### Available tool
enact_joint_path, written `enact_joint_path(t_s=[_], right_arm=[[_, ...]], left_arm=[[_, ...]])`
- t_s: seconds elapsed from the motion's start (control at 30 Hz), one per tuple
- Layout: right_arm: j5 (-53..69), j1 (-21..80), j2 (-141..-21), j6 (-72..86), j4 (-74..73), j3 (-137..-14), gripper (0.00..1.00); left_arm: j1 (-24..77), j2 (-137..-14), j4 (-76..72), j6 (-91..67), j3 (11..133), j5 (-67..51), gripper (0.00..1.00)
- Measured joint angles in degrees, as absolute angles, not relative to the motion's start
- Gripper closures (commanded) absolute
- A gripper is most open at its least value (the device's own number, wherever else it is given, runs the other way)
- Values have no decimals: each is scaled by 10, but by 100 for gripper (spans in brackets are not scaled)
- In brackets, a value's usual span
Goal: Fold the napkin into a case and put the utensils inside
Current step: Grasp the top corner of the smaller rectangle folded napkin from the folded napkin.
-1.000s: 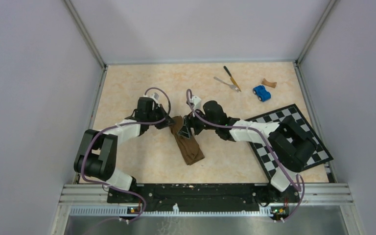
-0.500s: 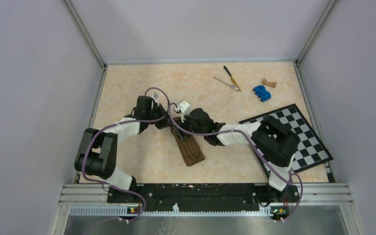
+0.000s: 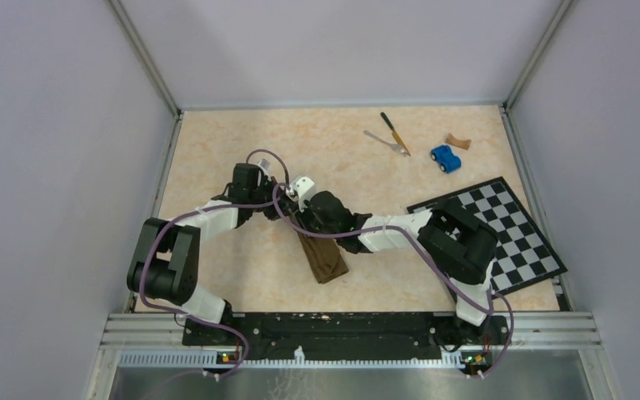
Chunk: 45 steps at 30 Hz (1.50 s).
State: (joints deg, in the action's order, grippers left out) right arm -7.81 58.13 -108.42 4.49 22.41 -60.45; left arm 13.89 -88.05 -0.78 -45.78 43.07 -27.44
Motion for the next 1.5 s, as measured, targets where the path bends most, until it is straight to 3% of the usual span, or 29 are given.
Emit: enact_joint_path(t_s=[0.1,0.33,0.43,0.5,0.57,0.63,0.73,0.8,0.87,1.07,1.2,1.5], right_arm=[[-87,583,-1084,47,223,-604,64],[-113,585,-1084,55,218,-604,86],[-123,586,-1084,59,216,-604,100],[-128,587,-1084,62,216,-604,100],[-129,587,-1084,65,216,-604,100],[-129,587,-1084,67,216,-604,100],[-127,587,-1084,71,216,-604,100],[-125,587,-1084,77,216,-604,100],[-121,586,-1084,87,214,-604,100],[-92,574,-1079,142,217,-599,100],[-81,563,-1071,177,218,-592,100],[-53,538,-1067,218,227,-581,100]], left_arm=[[139,-881,-8,-460,431,-274,100],[139,-881,-8,-466,431,-275,100],[139,-881,-8,-469,431,-275,100],[139,-881,-8,-469,431,-275,100],[139,-881,-8,-469,431,-276,88],[139,-880,-8,-466,431,-276,53],[139,-875,4,-452,431,-269,35],[139,-858,29,-437,431,-252,14],[139,-827,58,-416,431,-220,7],[140,-759,100,-383,430,-135,22],[156,-736,69,-380,379,-81,41],[292,-685,-69,-281,275,55,51]])
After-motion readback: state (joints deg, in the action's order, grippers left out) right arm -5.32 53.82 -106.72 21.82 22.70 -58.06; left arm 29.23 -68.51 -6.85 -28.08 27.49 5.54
